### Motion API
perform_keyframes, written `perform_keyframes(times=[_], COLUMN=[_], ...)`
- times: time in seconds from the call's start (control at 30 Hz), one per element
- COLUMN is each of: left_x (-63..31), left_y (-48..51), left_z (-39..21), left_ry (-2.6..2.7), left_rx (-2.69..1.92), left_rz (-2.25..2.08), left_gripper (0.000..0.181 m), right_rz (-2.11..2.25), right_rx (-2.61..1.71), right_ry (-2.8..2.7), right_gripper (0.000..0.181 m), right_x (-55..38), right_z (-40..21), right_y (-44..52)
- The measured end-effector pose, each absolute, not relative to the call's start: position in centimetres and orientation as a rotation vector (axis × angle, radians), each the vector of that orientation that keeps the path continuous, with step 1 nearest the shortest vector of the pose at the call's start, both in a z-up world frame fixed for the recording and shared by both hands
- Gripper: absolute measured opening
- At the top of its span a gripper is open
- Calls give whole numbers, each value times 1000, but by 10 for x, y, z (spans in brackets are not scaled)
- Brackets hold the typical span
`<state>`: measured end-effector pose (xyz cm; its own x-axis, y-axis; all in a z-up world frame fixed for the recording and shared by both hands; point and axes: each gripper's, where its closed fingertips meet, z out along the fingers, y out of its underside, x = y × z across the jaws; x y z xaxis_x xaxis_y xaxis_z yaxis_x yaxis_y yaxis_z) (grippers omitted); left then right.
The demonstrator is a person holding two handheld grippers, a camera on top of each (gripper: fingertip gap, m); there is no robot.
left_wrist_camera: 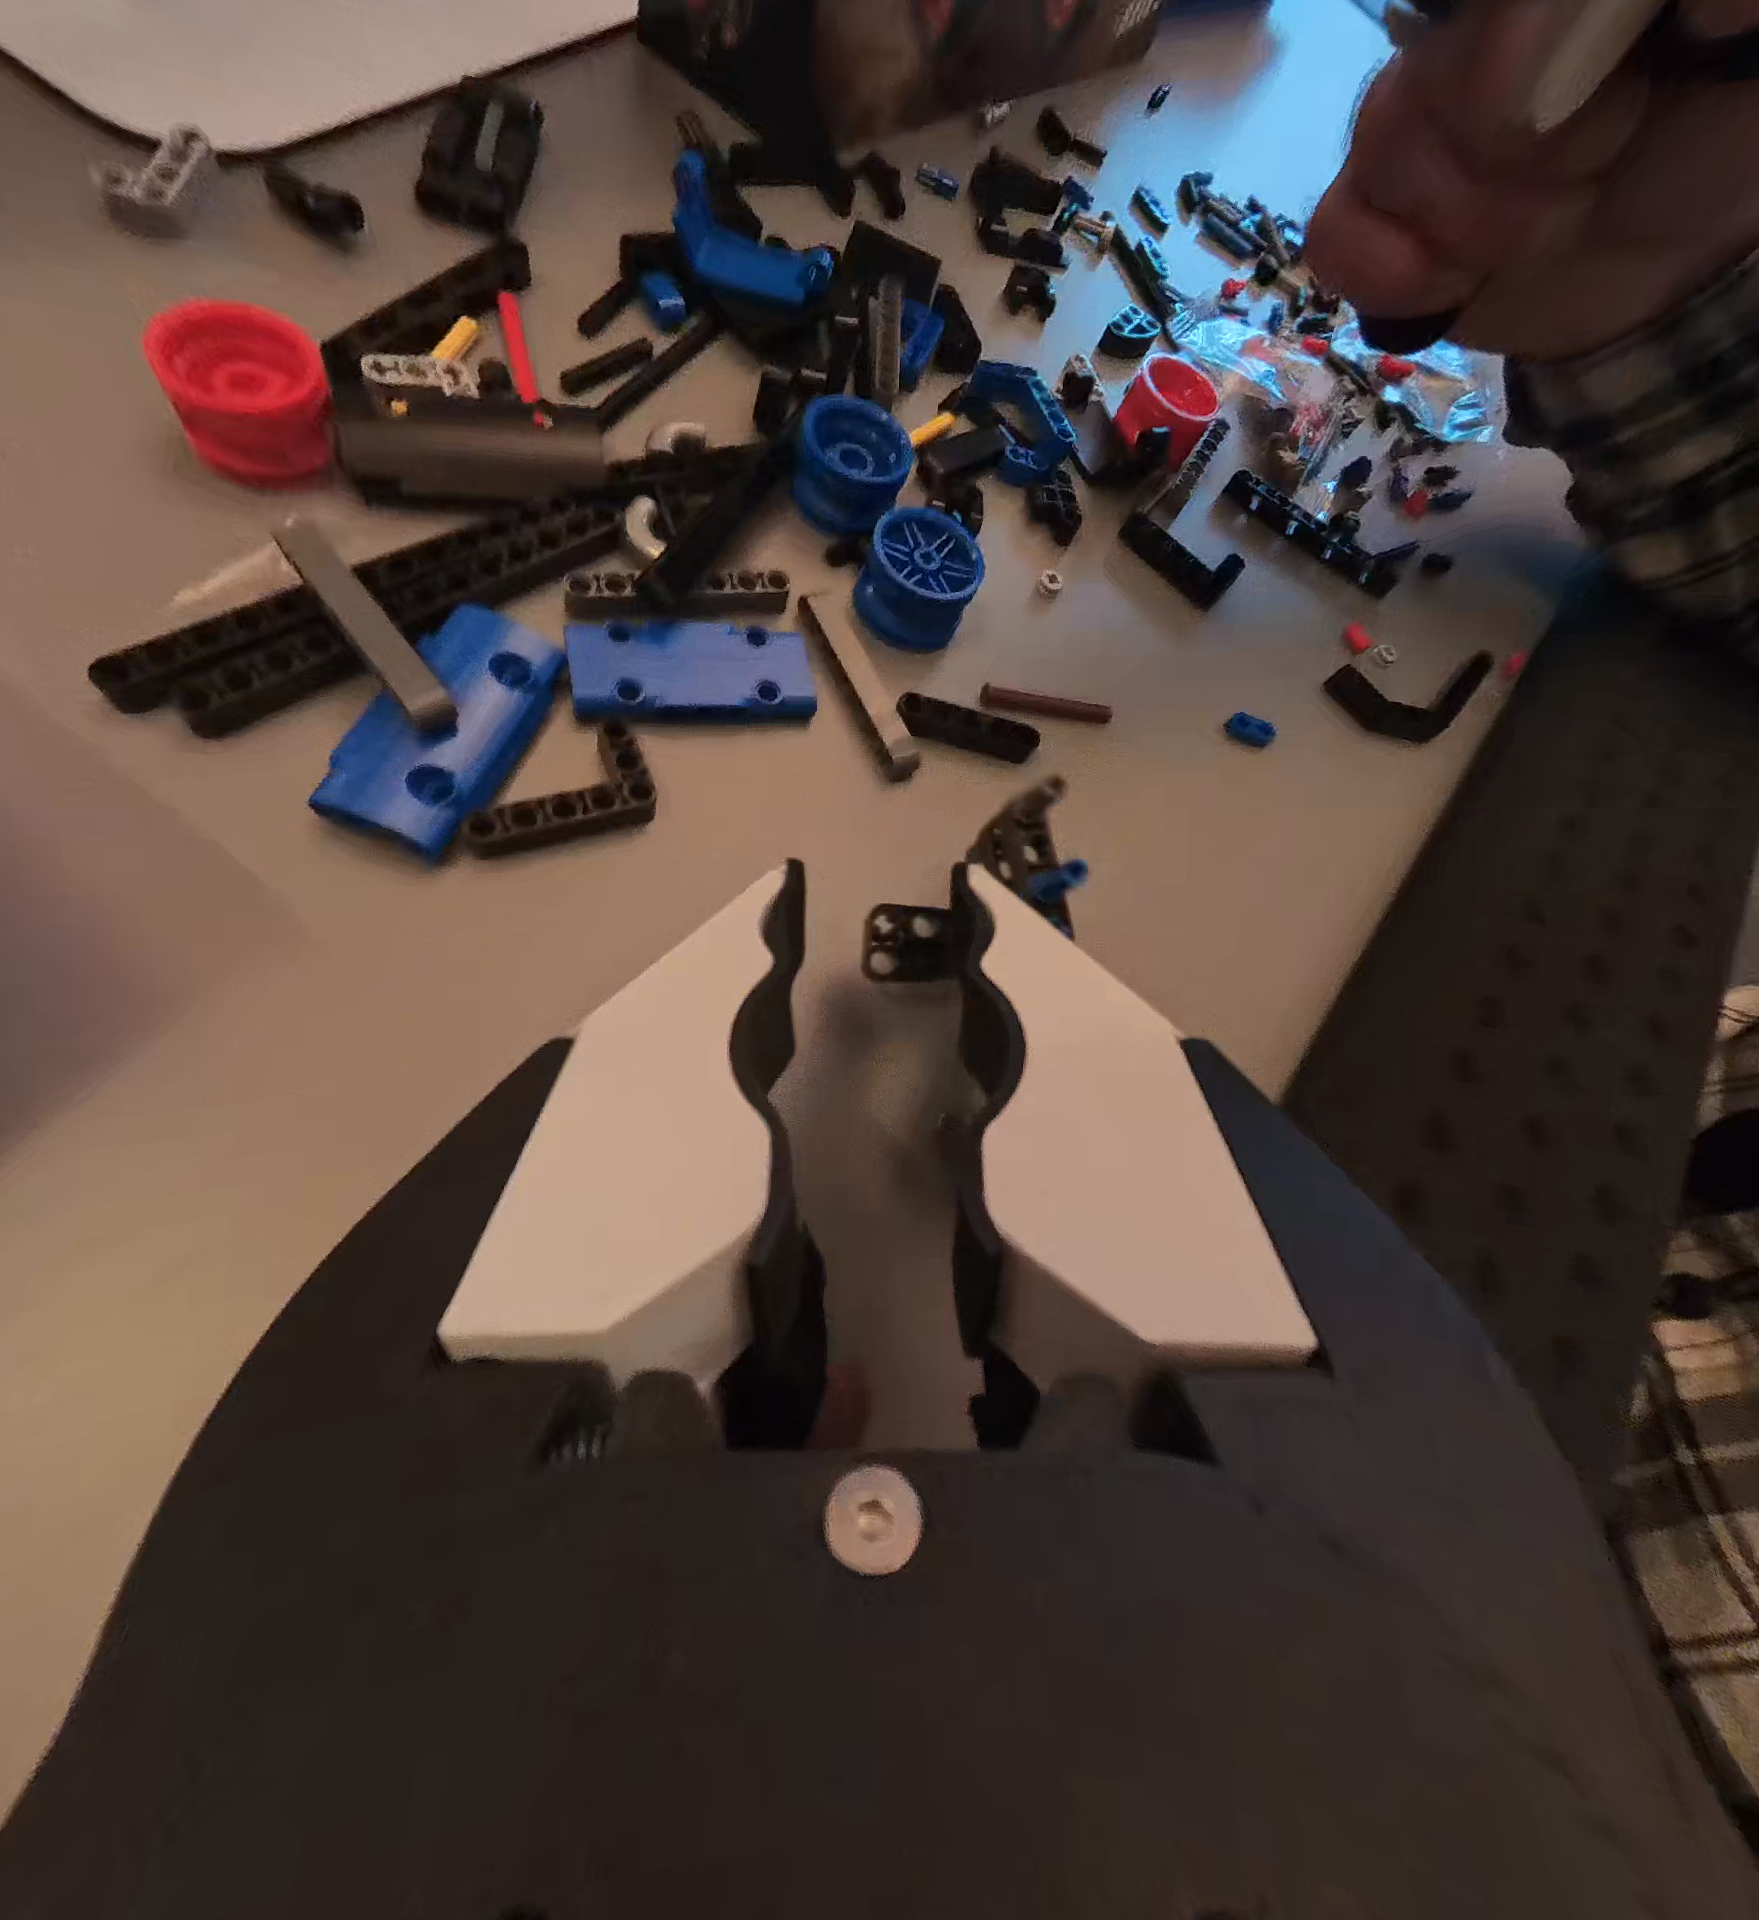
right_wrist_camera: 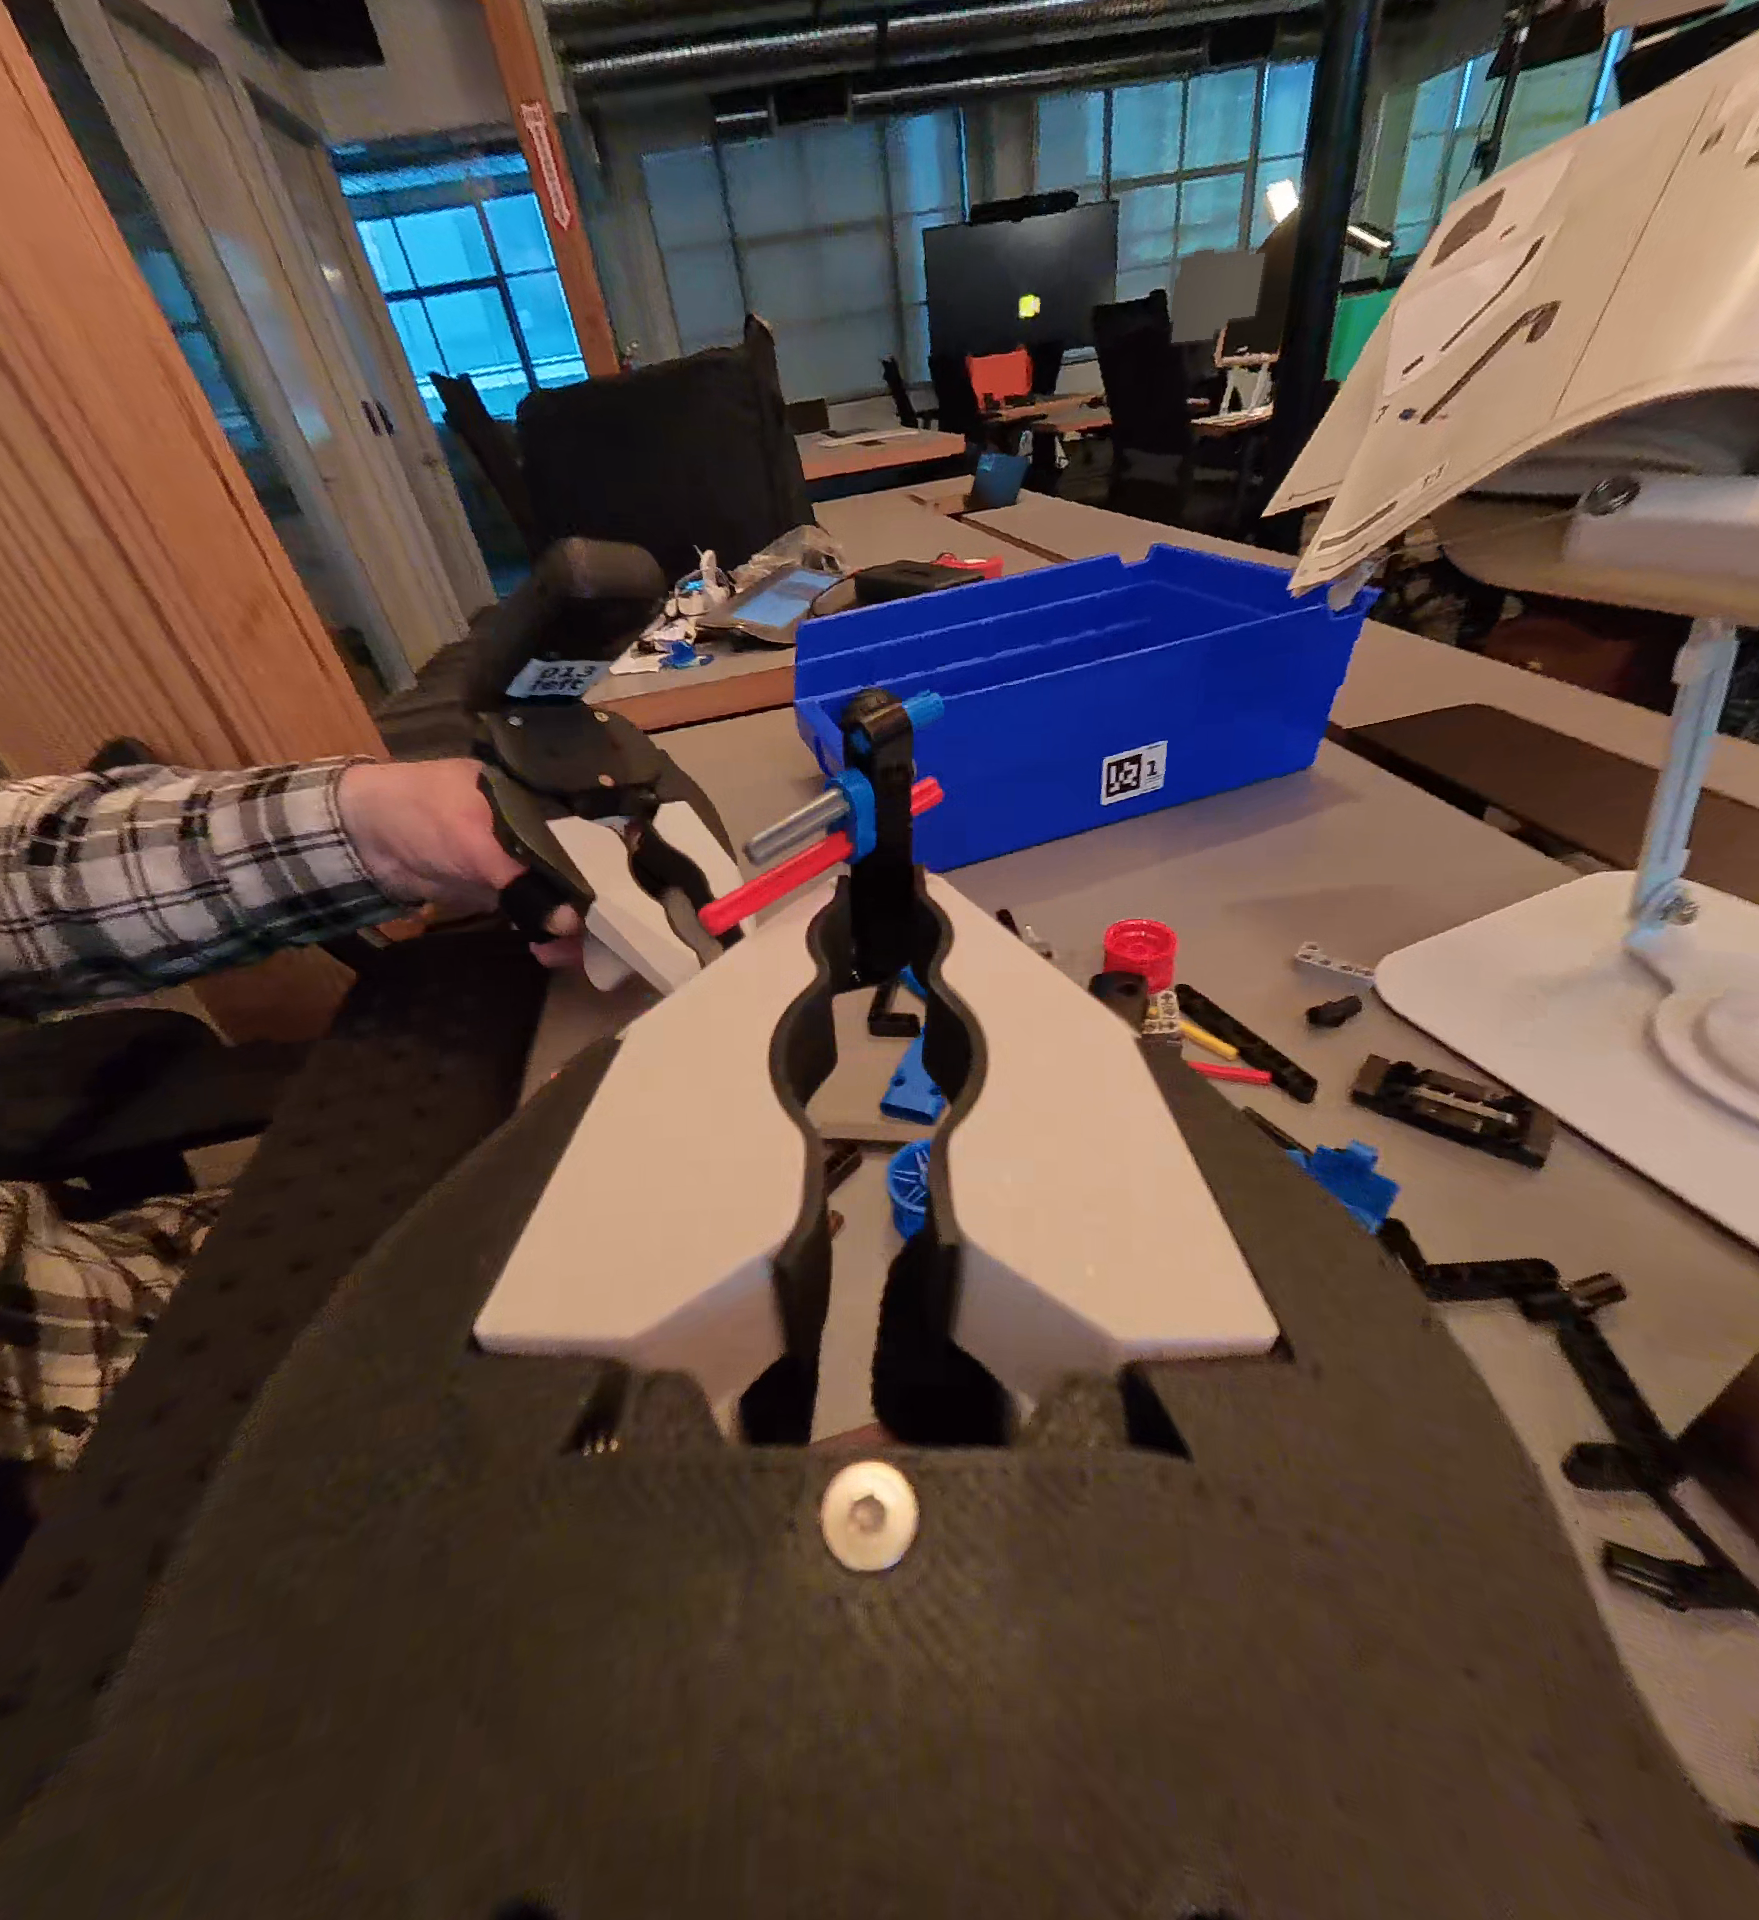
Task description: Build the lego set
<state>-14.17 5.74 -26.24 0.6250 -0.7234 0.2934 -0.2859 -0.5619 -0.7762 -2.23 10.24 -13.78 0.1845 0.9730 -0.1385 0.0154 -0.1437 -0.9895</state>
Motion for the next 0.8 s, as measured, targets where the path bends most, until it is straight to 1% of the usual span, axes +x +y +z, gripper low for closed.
perform_keyframes(times=[0.07,0.1,0.2,0.27,0.37,0.57,0.8], left_x=[-145,-149,-156,-151,-135,-143,-178], left_y=[58,62,64,59,43,52,69], left_z=[-261,-258,-253,-251,-262,-263,-261], left_ry=[744,732,793,924,1167,1158,1054], left_rx=[-2156,-2141,-2131,-2100,-2088,-2105,-2130], left_rz=[-858,-835,-734,-633,-506,-402,-305], left_gripper=[37,35,44,45,46,26,32], right_rz=[1162,1147,1111,1051,966,734,591], right_rx=[-1427,-1433,-1465,-1478,-1501,-1575,-1615], right_ry=[-1026,-1038,-1102,-1181,-1305,-1492,-1603], right_gripper=[8,8,8,8,8,8,8], right_x=[-22,-22,-23,-24,-24,-5,7], right_z=[-140,-141,-148,-154,-161,-170,-177], right_y=[103,103,100,95,86,75,54])
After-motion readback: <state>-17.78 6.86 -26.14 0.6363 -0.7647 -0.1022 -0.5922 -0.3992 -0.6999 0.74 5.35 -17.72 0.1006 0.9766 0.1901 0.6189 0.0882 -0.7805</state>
